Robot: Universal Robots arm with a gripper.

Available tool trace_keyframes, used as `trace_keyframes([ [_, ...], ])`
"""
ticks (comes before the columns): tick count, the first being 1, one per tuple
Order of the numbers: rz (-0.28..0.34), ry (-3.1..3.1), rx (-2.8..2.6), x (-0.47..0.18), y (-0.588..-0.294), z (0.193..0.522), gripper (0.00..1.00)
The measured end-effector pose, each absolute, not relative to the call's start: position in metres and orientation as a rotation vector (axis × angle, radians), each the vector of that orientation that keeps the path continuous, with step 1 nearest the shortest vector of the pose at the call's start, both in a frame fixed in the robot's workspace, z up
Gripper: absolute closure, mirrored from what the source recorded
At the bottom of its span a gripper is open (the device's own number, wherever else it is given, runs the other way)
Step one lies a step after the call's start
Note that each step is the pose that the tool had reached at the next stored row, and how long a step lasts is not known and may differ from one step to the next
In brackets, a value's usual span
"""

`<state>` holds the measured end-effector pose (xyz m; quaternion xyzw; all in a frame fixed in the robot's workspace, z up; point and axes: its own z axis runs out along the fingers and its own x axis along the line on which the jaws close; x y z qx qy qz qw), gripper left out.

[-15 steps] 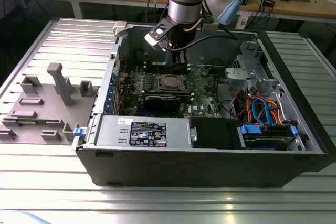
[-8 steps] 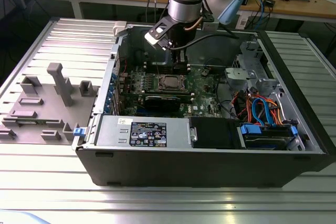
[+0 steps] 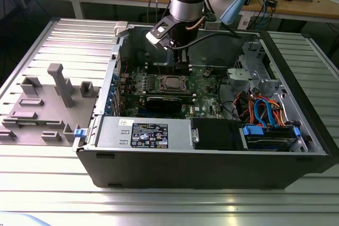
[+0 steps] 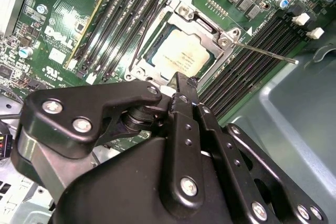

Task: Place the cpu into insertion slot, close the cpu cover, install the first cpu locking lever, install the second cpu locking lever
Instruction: 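Install the first cpu locking lever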

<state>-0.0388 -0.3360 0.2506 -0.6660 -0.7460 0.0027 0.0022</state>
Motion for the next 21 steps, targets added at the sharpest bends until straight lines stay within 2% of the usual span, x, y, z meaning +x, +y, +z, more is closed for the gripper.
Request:
trace_keyframes([
  [21,0.008,-2.345,-2.084,-0.0388,-0.336,0.2538,0.89],
])
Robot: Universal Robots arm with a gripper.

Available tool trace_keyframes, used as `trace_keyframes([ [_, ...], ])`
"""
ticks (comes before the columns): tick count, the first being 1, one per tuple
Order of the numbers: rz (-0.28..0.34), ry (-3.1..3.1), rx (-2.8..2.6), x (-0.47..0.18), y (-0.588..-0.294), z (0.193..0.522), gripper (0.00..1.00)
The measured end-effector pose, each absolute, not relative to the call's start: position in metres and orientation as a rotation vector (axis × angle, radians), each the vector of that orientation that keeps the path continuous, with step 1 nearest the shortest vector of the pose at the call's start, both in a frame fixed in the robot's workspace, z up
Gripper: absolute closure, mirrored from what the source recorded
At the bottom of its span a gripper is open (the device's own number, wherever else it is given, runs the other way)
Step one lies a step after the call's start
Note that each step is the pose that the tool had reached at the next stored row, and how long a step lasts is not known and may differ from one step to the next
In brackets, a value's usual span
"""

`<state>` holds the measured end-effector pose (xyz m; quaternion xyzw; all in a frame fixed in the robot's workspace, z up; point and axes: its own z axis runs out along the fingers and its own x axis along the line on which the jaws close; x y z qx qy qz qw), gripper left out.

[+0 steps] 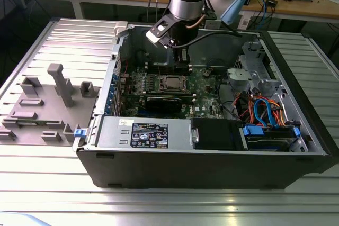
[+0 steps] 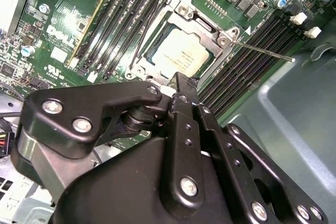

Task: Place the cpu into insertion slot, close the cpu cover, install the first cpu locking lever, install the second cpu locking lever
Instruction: 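Install the first cpu locking lever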

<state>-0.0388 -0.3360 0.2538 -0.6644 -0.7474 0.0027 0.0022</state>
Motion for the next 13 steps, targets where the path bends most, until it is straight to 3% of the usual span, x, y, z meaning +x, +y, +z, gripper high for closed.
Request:
trace_keyframes([
  [13,0.009,-2.47,-1.935,-0.0389,-0.336,0.2538,0.89],
])
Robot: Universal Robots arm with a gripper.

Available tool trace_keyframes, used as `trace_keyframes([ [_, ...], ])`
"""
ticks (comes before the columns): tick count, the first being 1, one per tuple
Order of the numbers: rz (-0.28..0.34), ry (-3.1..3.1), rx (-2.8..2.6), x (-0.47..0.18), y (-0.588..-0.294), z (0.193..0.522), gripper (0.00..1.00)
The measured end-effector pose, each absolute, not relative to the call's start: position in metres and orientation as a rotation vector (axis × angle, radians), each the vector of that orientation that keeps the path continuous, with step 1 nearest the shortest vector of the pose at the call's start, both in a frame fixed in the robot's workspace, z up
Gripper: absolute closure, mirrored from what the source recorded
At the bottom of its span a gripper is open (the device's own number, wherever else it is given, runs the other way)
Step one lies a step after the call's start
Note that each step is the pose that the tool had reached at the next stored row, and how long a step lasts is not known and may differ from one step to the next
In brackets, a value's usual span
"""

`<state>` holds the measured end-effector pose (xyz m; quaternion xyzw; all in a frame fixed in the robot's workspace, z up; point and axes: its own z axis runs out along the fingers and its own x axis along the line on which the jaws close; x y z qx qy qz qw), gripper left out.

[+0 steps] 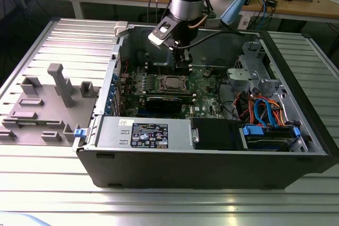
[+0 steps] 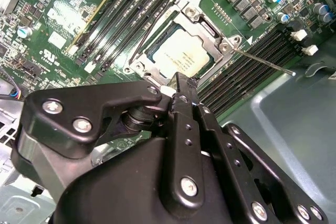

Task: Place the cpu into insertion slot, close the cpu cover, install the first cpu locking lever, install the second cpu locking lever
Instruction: 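Install the first cpu locking lever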

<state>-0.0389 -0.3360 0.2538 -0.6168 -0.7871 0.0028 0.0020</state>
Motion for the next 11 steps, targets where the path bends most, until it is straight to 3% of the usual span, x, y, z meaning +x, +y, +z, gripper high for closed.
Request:
trace_keyframes([
  [11,0.008,-2.47,-1.935,-0.0388,-0.3359,0.2583,0.89],
])
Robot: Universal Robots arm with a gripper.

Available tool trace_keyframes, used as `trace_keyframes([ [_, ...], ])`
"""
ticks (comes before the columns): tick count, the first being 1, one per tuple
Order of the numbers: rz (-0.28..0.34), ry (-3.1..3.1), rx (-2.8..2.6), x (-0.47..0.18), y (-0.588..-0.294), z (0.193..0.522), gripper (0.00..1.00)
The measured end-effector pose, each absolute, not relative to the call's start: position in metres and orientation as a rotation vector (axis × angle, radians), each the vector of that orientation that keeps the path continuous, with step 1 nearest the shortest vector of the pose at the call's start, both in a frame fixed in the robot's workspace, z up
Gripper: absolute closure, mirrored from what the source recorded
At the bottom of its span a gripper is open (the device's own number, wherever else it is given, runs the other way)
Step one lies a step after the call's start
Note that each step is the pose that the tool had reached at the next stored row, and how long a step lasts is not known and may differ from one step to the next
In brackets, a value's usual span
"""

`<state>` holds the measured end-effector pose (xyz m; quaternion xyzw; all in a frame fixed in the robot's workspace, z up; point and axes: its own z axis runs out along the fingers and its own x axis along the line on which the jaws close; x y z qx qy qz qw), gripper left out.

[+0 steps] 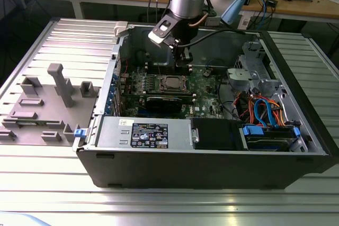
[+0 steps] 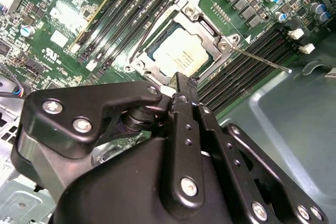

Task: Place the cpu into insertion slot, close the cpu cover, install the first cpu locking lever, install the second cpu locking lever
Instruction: 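Install the first cpu locking lever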

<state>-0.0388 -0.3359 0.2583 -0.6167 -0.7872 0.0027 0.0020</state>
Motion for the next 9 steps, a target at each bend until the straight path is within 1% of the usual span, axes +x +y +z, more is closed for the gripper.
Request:
trace_keyframes([
  [3,0.009,-2.472,-1.933,-0.0389,-0.3358,0.2585,0.89],
  [9,0.009,-2.61,-1.742,-0.0388,-0.3358,0.2583,0.89],
])
